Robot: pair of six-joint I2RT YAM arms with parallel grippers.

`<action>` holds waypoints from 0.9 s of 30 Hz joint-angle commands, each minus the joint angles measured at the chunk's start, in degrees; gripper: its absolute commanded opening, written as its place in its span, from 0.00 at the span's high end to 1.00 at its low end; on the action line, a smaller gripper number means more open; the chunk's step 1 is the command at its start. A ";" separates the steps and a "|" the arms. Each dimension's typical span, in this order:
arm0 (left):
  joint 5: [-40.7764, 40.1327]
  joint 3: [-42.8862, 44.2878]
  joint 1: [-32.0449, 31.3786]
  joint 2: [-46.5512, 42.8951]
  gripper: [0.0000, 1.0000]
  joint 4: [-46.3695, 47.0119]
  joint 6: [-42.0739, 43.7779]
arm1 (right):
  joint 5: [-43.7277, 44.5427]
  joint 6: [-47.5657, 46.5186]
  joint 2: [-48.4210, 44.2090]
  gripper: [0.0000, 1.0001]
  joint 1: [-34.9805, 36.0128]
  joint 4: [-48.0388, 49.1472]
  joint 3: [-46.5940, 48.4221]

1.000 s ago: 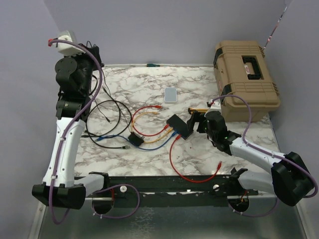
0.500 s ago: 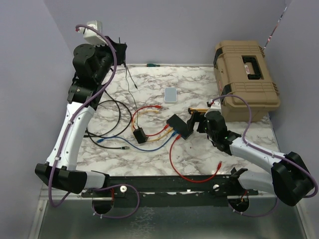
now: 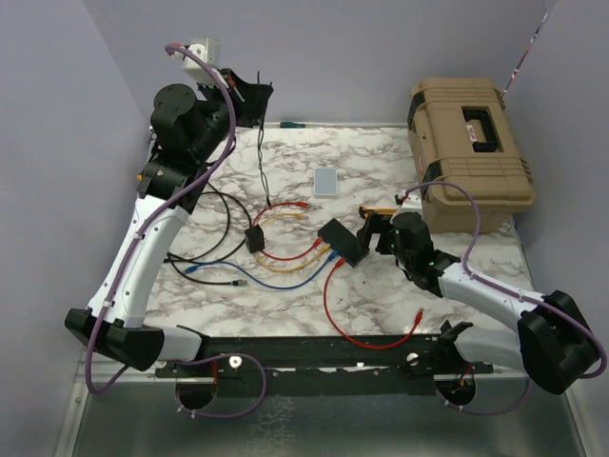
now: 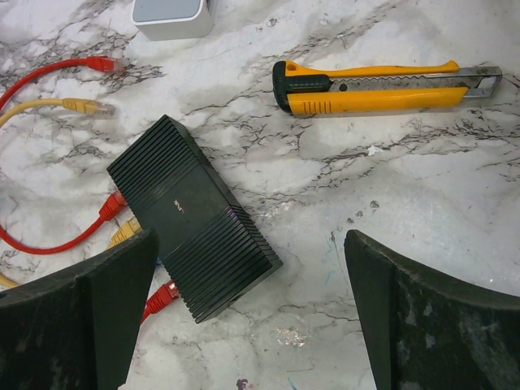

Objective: Insert the plug into the switch port
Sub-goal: Adjust the power at the center of the board.

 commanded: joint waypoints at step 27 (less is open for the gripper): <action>2.18 -3.22 -31.46 14.17 1.00 20.34 -2.97 | 22.71 5.92 -33.71 0.00 0.36 -24.20 4.56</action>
